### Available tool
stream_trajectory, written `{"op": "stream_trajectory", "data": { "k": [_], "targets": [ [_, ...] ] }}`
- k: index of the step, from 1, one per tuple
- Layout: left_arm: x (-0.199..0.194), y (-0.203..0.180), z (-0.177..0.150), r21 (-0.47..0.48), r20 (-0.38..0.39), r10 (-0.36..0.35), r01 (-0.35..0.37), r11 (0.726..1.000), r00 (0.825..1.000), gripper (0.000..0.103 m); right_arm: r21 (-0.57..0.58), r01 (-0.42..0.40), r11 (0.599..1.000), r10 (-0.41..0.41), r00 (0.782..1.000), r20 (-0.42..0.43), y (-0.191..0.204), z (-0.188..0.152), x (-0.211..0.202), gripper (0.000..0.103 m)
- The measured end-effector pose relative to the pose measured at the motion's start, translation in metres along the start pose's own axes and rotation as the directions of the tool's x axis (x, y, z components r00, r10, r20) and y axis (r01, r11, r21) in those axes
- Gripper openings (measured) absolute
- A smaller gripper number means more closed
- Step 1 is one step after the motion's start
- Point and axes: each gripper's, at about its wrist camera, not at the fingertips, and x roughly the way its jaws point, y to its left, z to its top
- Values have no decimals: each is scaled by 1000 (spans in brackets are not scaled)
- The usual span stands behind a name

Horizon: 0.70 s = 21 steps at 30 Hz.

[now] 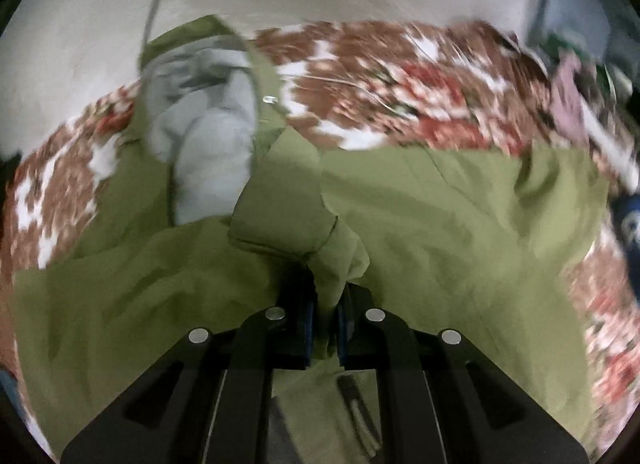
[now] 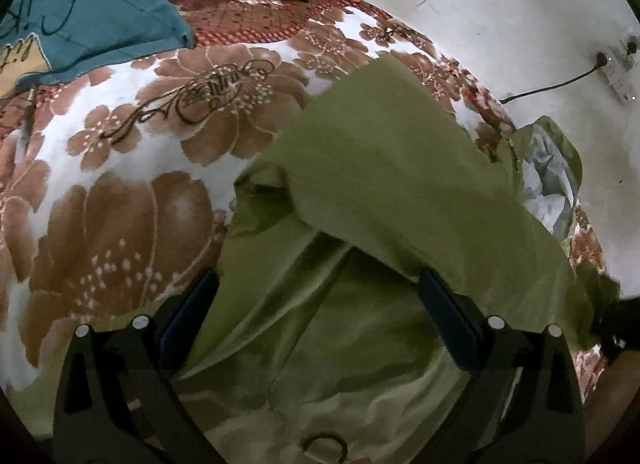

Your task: Fold large clothes

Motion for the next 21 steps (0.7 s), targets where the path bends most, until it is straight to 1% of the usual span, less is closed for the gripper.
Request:
{"op": "stream_trajectory", "data": {
  "k": [1,4,5,6,7,8,9,10,11,14,16,18,21],
  "targets": [
    [4,-6,-2,16,1,3,-3,1000,1000,7,2,-4,1000,4,1000,5,-1,-2,-2,98],
    [25,-33,-15,110,-20,58,-55,992,998,8,-3,-9,1000,9,999,35,-3,-6,-7,98],
    [33,-41,-21,143,-37,78,-72,987,996,10,-5,-13,1000,13,999,43,-3,-7,-8,98],
    [37,-46,-25,176,-43,111,-101,979,993,13,-6,-16,1000,16,999,47,-3,-10,-10,98],
    [41,-54,-32,228,-51,157,-141,963,986,22,-7,-18,1000,18,999,51,-4,-12,-11,98],
    [42,-58,-37,257,-59,174,-153,954,983,28,-5,-19,1000,19,998,56,-5,-13,-11,98],
    [41,-61,-39,266,-65,172,-149,952,983,53,-1,-20,1000,20,998,60,-6,-14,-12,98],
    [36,-63,-43,258,-67,136,-114,959,988,83,6,-23,1000,23,998,61,-7,-15,-12,98],
    [31,-65,-46,252,-65,126,-106,962,990,88,12,-27,1000,26,998,60,-8,-15,-12,98],
    [12,-75,-51,267,-61,125,-105,958,990,87,21,-19,1000,18,998,62,-9,-15,-15,98],
    [-6,-78,-48,258,-53,115,-97,961,992,87,19,-19,1000,18,998,60,-9,-16,-18,98],
    [-34,-73,-38,219,-49,83,-70,973,995,87,18,-22,1000,21,998,54,-11,-16,-18,98],
    [-86,-52,-9,140,-10,37,-36,990,999,87,8,-24,1000,23,999,39,-20,-17,-23,98]
  ]
}}
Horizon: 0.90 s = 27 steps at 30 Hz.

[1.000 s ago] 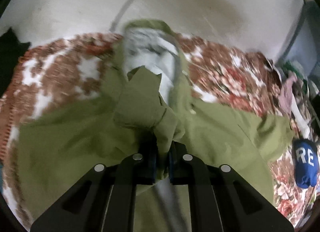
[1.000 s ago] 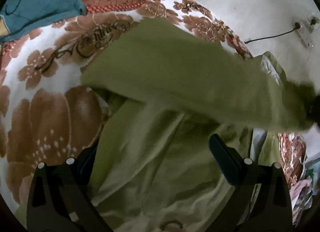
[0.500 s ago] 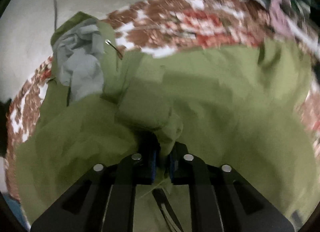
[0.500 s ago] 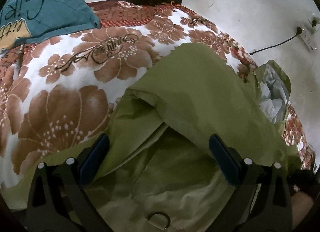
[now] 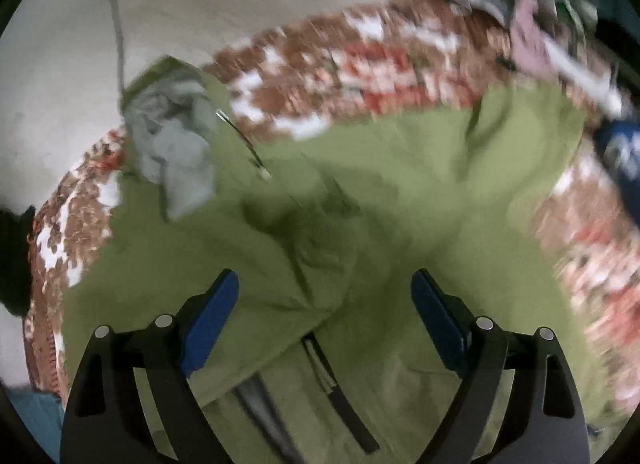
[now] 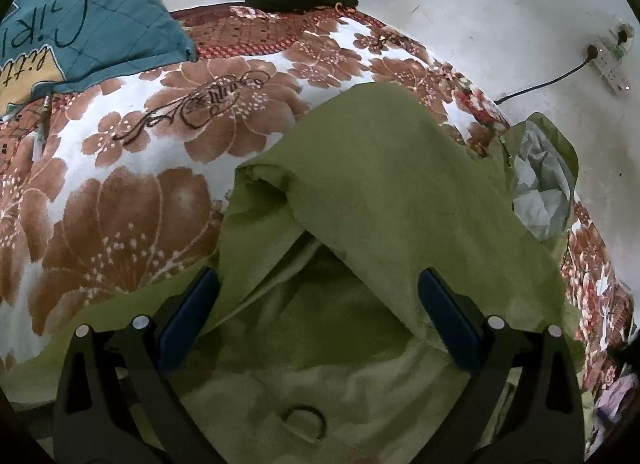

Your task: Fold large clothes

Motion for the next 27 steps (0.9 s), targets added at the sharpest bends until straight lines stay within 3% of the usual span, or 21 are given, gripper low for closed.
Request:
{"op": "stream_trajectory", "data": {
  "k": [5,9,11,14,17,19,23,27],
  "targets": [
    [-90,80,58,-71,82,-19,25,997,996,95,-11,-20,1000,20,999,30,-35,0,-20,98],
    [-134,147,87,-85,86,-65,72,994,994,98,95,-56,994,48,996,81,-95,-9,-46,98],
    [-138,174,84,-68,88,-35,41,997,996,98,194,7,981,-13,1000,28,-141,-24,-41,98],
    [-105,212,55,-79,45,28,-24,997,999,98,351,96,931,-84,995,-48,-212,-43,-27,98],
    [-36,245,-1,-164,-92,70,-85,983,993,98,431,127,893,-103,992,-79,-265,-48,-7,98],
    [2,257,-40,-208,-170,68,-103,973,983,98,432,144,890,-107,988,-110,-283,-50,12,98],
    [56,264,-100,-191,-241,80,-128,973,967,98,510,88,855,6,984,-180,-312,-84,52,98],
    [81,270,-139,-176,-276,68,-120,977,959,98,493,159,856,-17,960,-280,-321,-129,69,98]
  ]
}}
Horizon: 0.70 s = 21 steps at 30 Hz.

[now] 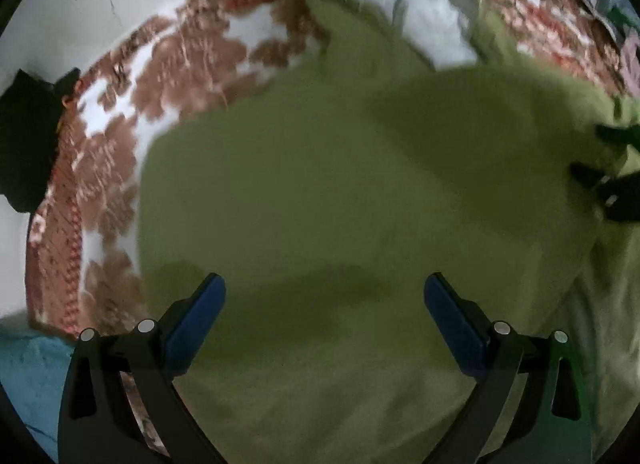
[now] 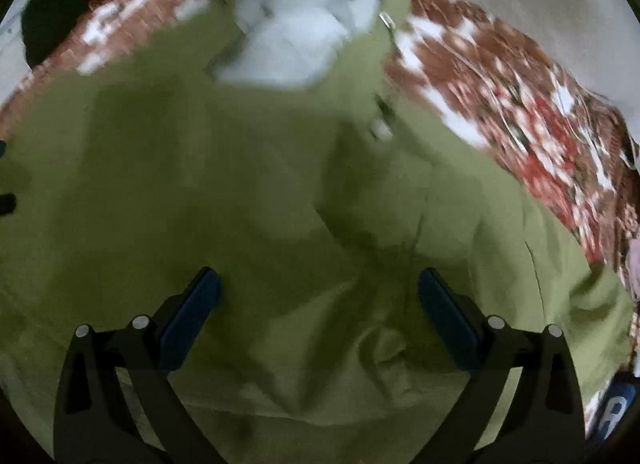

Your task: Fold large clothes

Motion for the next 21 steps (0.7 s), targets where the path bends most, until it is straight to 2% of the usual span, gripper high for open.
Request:
{"op": "stream_trajectory", "data": {
  "k": [4,8,13,14,16,19,21],
  "targets": [
    [20,8,-19,26,-18,20,-20,999,1000,98,87,10,996,-6,999,-37,-43,-28,13,98],
    [10,12,-23,49,-4,56,-55,997,998,98,103,25,994,-23,1000,-21,-78,-45,6,98],
    [-38,15,-22,35,53,22,-24,999,998,98,112,76,991,-79,997,16,-102,-52,-41,98],
    [-53,12,-24,38,64,8,-10,999,998,98,135,109,985,-110,994,5,-111,-57,-56,98],
    [-81,4,-29,36,73,-31,28,999,997,98,206,98,974,-100,995,-3,-131,-60,-76,98],
    [-116,-17,-34,61,89,-71,66,996,993,98,331,114,937,-113,993,-23,-175,-77,-112,98],
    [-132,-40,-36,94,97,-77,68,993,992,98,442,109,891,-107,994,-29,-213,-95,-130,99]
  ]
}}
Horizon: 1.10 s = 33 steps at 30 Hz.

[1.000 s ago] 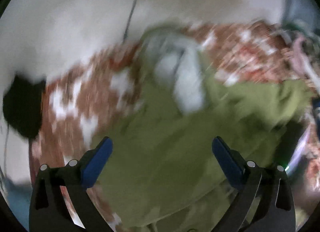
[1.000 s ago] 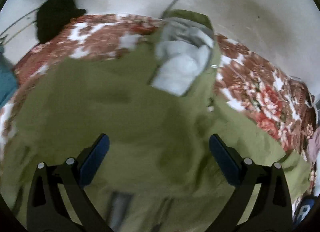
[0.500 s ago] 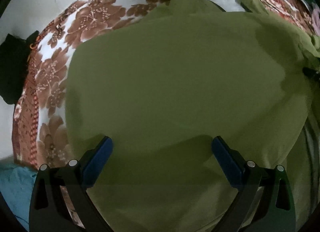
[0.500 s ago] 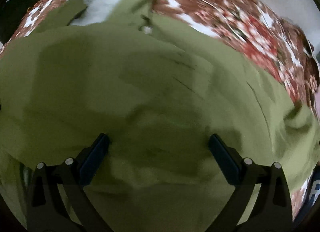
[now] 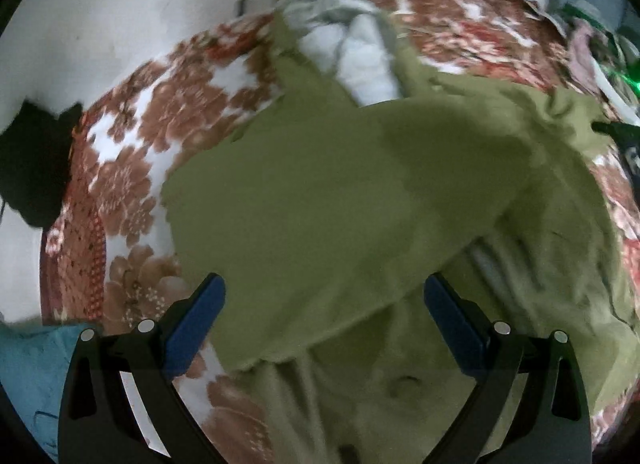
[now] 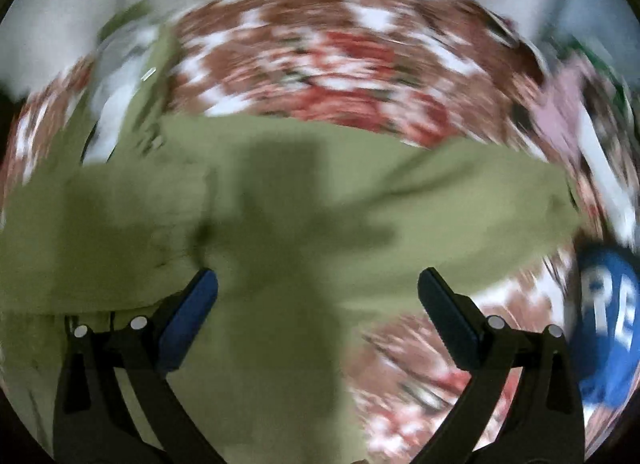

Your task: Fold large clothes

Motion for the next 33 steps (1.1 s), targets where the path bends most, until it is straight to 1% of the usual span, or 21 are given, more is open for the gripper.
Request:
{"op": "stream_trajectory", "data": {
  "k": [1,2,3,5,6,7,8,9,10,11,12,13,14,15,17,20,23,26,28,30,33],
  "targets": [
    [-2,-12,2,13,-1,0,0,1000,1000,98,40,-5,999,5,1000,-3,-16,4,0,99],
    [-3,-27,6,20,1,2,-2,1000,1000,98,99,-12,995,12,1000,0,-43,5,1,99],
    [0,-38,9,17,-2,7,-7,1000,1000,98,129,-13,992,12,1000,5,-60,5,2,99],
    [8,-63,16,-6,-39,24,-24,1000,999,98,181,4,984,-3,1000,-6,-100,3,10,99],
    [11,-79,22,-30,-52,23,-25,999,998,98,225,24,974,-17,999,-29,-128,3,18,99],
    [11,-96,29,-56,-48,14,-17,998,999,98,265,31,964,-22,999,-37,-152,2,22,99],
    [11,-112,36,-76,-37,6,-9,997,999,98,314,37,949,-24,999,-43,-183,3,30,99],
    [11,-125,40,-89,-27,2,-5,996,1000,98,343,49,938,-33,998,-52,-203,3,35,99],
    [11,-141,44,-102,-18,3,-4,995,1000,98,386,79,919,-57,996,-69,-231,5,41,99],
    [13,-162,51,-122,-8,2,-3,993,1000,98,412,100,906,-76,994,-75,-250,6,45,99],
    [15,-181,57,-149,2,-6,6,989,1000,98,440,121,890,-96,992,-77,-278,10,51,99],
    [17,-194,61,-169,8,-16,17,985,1000,98,452,135,882,-111,991,-80,-296,14,56,99],
    [22,-218,69,-197,13,-43,44,979,999,98,456,153,877,-127,988,-87,-313,19,61,99],
    [25,-231,74,-204,14,-59,60,977,998,98,458,175,872,-151,984,-89,-332,26,66,99],
    [30,-265,88,-199,19,-87,89,976,996,98,473,200,858,-179,980,-90,-362,34,76,98],
    [36,-304,108,-159,25,-110,113,981,994,98,538,224,813,-178,974,-137,-409,43,102,99],
    [37,-328,125,-118,33,-118,121,986,992,98,568,208,796,-148,977,-150,-432,54,123,98],
    [35,-341,134,-99,38,-127,130,986,991,98,595,192,781,-125,980,-152,-448,61,134,99],
    [33,-347,137,-87,42,-127,130,988,991,98,603,184,776,-104,981,-165,-453,63,145,99],
    [33,-353,137,-73,39,-129,131,989,991,98,606,199,770,-106,977,-187,-454,63,151,99],
    [40,-358,136,-47,24,-119,120,992,993,98,627,201,752,-99,976,-194,-458,61,157,99]
  ]
}}
